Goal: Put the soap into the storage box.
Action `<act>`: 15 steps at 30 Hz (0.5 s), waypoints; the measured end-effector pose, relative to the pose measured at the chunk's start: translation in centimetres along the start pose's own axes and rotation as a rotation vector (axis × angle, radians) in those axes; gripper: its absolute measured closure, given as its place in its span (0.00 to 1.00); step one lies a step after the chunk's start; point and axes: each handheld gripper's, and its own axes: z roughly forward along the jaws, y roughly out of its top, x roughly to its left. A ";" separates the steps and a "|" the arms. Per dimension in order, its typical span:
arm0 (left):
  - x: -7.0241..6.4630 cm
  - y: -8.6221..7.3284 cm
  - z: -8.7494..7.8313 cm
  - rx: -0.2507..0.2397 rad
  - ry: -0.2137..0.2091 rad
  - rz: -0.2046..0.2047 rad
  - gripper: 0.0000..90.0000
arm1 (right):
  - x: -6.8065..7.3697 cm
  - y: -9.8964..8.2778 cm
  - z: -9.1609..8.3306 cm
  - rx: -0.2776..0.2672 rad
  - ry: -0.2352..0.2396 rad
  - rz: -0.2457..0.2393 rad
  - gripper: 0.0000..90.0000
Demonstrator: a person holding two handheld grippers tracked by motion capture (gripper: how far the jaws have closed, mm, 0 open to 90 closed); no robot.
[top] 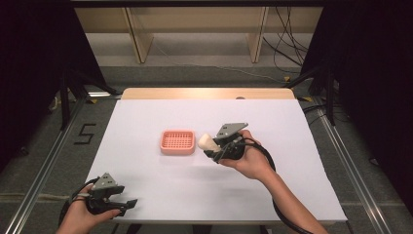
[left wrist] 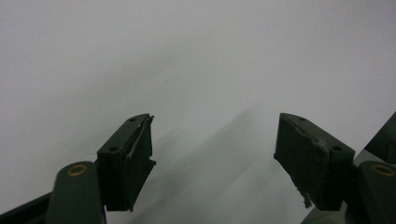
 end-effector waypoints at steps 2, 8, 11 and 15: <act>0.0 0.0 0.0 0.000 -0.001 0.000 0.30 | -0.1 0.1 0.1 0.004 0.016 -0.004 0.56; 0.0 0.0 0.0 -0.001 0.004 -0.001 0.30 | -0.3 0.5 0.6 0.006 0.007 0.002 0.56; 0.0 0.0 0.0 -0.007 0.010 -0.002 0.30 | -0.4 0.7 0.9 0.008 0.004 0.001 0.56; 0.0 -0.1 0.0 -0.007 0.007 -0.002 0.30 | -0.5 0.9 1.2 0.017 0.007 0.008 0.56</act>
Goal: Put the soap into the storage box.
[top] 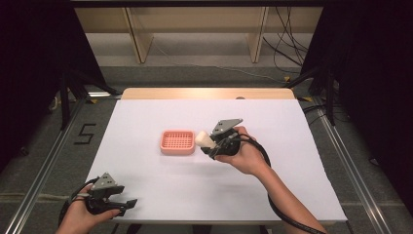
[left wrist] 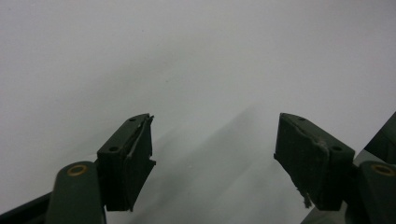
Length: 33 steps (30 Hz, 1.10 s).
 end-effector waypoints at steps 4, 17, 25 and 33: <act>0.0 0.0 -0.1 0.001 -0.007 0.006 0.30 | -0.2 0.3 0.3 0.012 0.002 -0.007 0.56; 0.1 0.0 -0.2 0.001 -0.013 0.016 0.30 | -0.4 1.1 1.4 0.000 -0.004 -0.017 0.56; 0.1 0.0 -0.2 0.002 -0.011 0.015 0.30 | -0.6 1.5 1.8 0.015 -0.004 -0.025 0.56; 0.1 0.0 -0.2 0.001 -0.012 0.014 0.30 | -0.6 1.7 2.2 0.023 -0.006 -0.014 0.56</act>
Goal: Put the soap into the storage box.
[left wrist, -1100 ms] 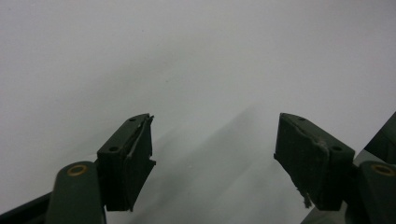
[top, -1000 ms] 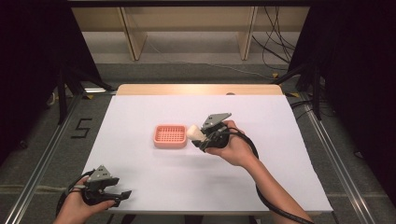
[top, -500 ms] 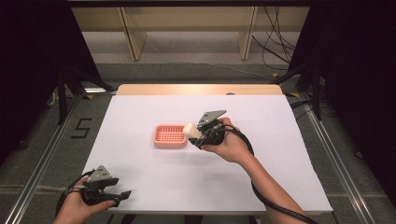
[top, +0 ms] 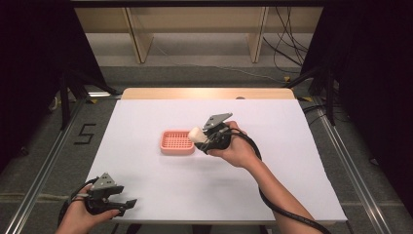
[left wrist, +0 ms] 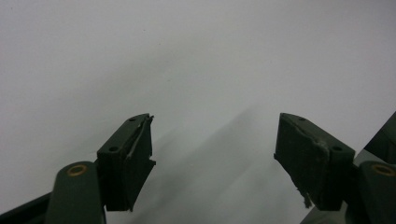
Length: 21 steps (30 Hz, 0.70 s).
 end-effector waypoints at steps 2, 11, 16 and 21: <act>0.0 0.0 0.0 0.000 0.003 0.000 0.30 | -0.1 0.1 0.1 -0.002 -0.003 -0.004 0.56; 0.0 0.0 0.0 0.001 0.006 0.000 0.30 | -0.2 0.5 0.6 -0.008 -0.004 -0.015 0.56; 0.0 0.0 0.0 -0.001 0.007 -0.001 0.30 | -0.1 0.8 0.8 0.002 0.005 0.004 0.56; 0.0 0.0 0.0 0.000 -0.003 0.004 0.30 | -0.2 1.0 1.2 0.003 0.010 -0.007 0.56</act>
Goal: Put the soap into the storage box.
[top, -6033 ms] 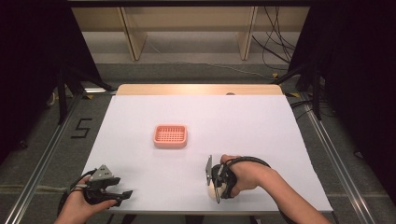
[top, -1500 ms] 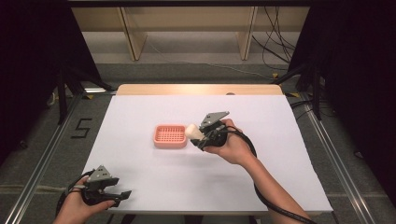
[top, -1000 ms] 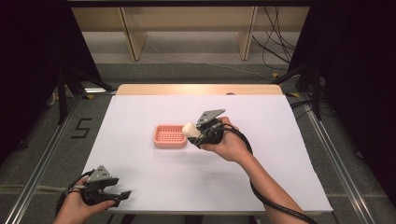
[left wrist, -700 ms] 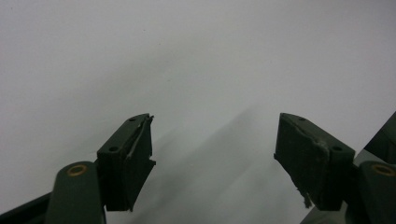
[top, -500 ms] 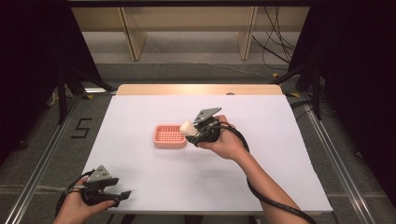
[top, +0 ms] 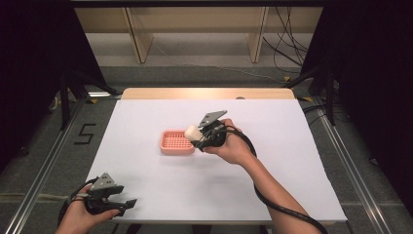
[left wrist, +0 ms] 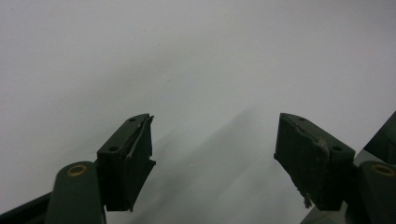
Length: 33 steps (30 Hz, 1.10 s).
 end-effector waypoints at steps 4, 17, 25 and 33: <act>0.0 0.0 0.0 -0.002 0.000 -0.003 0.30 | 0.0 0.1 0.3 -0.006 -0.005 -0.005 0.56; 0.0 0.0 0.1 0.001 0.008 -0.014 0.30 | -0.1 0.6 1.0 0.010 0.004 0.000 0.56; 0.0 0.0 0.1 0.002 0.008 -0.012 0.30 | -0.1 1.1 1.4 0.013 0.008 -0.016 0.56; 0.1 0.0 0.0 -0.005 0.007 -0.005 0.30 | 0.1 1.6 2.0 0.022 0.008 -0.003 0.56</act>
